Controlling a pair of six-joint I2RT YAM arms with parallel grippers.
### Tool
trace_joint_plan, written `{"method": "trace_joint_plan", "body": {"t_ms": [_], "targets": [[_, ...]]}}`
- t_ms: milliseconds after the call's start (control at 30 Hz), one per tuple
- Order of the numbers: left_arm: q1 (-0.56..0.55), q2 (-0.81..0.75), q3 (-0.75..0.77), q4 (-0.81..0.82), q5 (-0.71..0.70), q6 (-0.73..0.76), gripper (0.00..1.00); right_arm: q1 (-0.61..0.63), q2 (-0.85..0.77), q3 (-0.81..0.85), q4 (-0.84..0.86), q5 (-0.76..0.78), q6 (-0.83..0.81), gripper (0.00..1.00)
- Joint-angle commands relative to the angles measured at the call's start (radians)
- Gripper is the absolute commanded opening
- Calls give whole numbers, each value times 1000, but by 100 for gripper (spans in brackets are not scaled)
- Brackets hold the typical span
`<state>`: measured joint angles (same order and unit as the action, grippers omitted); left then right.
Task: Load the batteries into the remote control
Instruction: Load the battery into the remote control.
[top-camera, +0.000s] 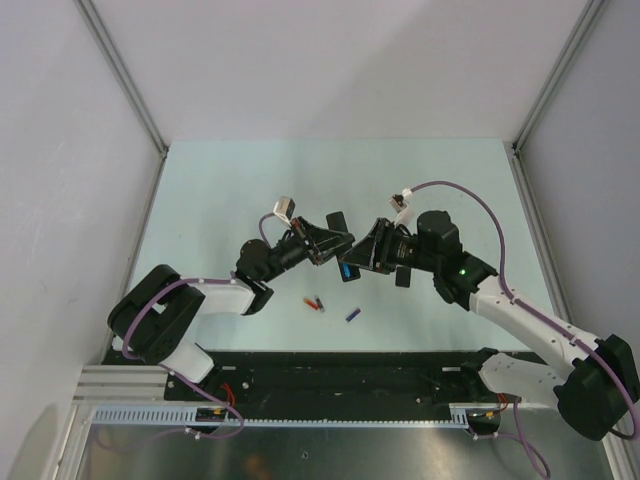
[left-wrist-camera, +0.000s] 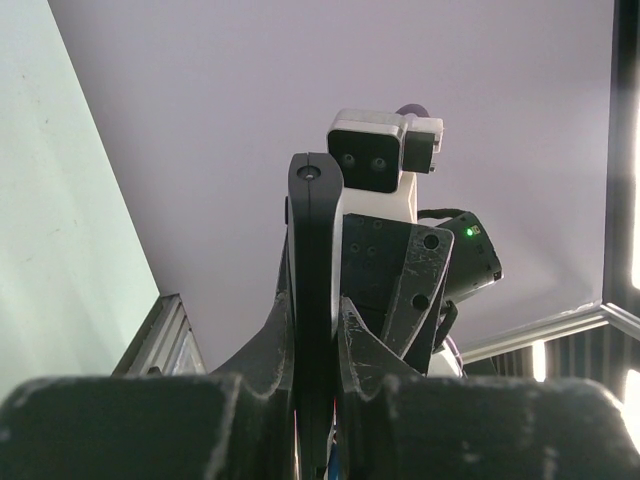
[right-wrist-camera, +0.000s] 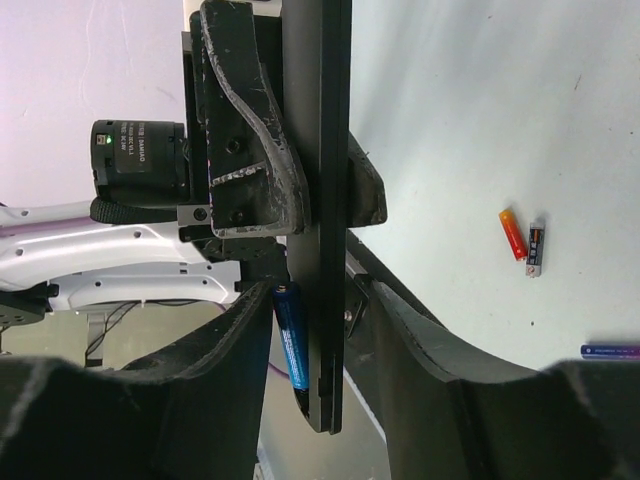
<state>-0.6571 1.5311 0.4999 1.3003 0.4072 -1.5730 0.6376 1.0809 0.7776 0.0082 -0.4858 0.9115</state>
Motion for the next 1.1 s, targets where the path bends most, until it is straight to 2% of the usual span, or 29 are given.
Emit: {"method": "trace_joint_plan", "body": {"t_ms": [0,633,867,1000,1067], "targets": [[-1,-35,45,111,21,-18,0,5,4,-9,52,-19,7,47],[-4,-46,63,117,16,-24,0,47,28,-11,55,-4,3,28],[-4,-48,60,126,18,-27,0,54,39,-9,68,-11,6,14],[-6,-48,62,129,18,-28,0,62,45,-9,72,-10,9,0],[-6,-48,58,131,16,-28,0,63,47,-9,67,-8,7,0]]}}
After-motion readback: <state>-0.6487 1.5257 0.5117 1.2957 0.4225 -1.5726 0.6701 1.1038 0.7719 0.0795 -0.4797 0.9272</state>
